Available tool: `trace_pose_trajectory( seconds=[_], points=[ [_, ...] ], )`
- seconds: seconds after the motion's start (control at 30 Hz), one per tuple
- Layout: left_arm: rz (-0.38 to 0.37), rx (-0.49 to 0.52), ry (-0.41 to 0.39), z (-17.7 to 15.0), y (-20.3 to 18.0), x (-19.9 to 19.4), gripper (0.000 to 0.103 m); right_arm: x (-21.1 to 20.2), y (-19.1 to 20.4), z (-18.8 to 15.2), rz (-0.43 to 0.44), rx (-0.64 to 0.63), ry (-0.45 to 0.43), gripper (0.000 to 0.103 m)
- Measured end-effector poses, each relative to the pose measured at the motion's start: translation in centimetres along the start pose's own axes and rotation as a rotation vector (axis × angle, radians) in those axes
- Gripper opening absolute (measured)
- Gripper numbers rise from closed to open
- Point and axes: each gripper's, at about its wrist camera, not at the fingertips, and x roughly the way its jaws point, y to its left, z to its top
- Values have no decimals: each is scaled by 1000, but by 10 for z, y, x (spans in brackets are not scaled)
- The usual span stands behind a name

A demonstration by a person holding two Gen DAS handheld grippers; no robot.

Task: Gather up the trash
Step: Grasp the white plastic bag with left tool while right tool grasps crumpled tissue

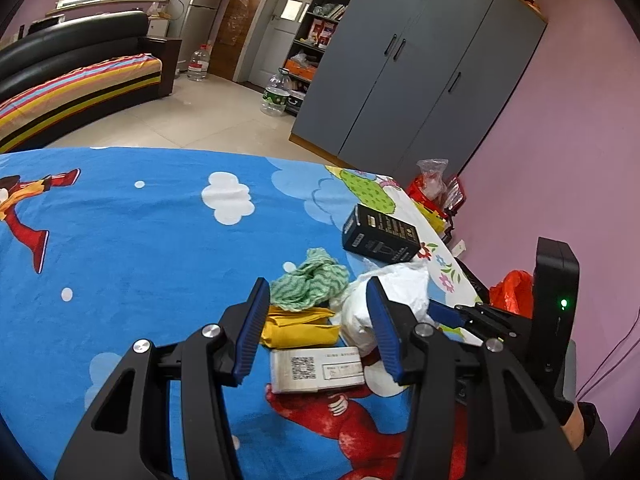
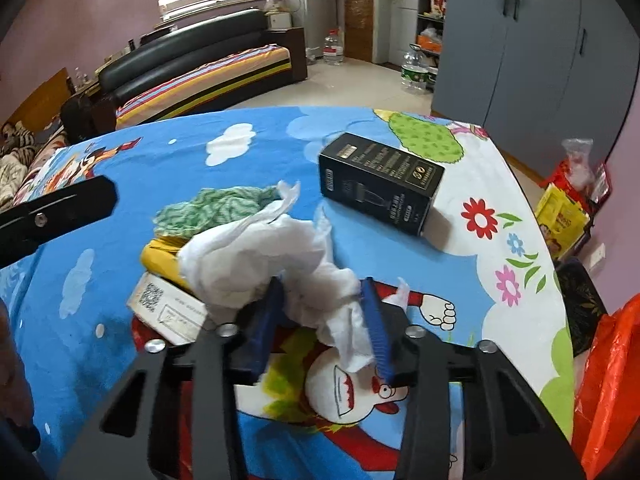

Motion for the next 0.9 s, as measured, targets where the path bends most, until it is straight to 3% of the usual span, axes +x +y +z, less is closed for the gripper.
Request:
trace_pose_trajectory(
  seconds=[0.37,0.63,0.83,0.9],
  points=[
    [-47,51,49,-7,-31,19,48,-32,-27,-14,-21,84,-38,36],
    [-28,93,108,-11,-45,43,48,-72,-55,-25,-64,150,-95,36],
    [-8,129,153,-17,-53,55,33,-107,-77,-35,-93,195,-149,36],
    [-2,135,171,-19,-55,59,33,-115,-81,-38,-100,202,-157,36]
  ],
)
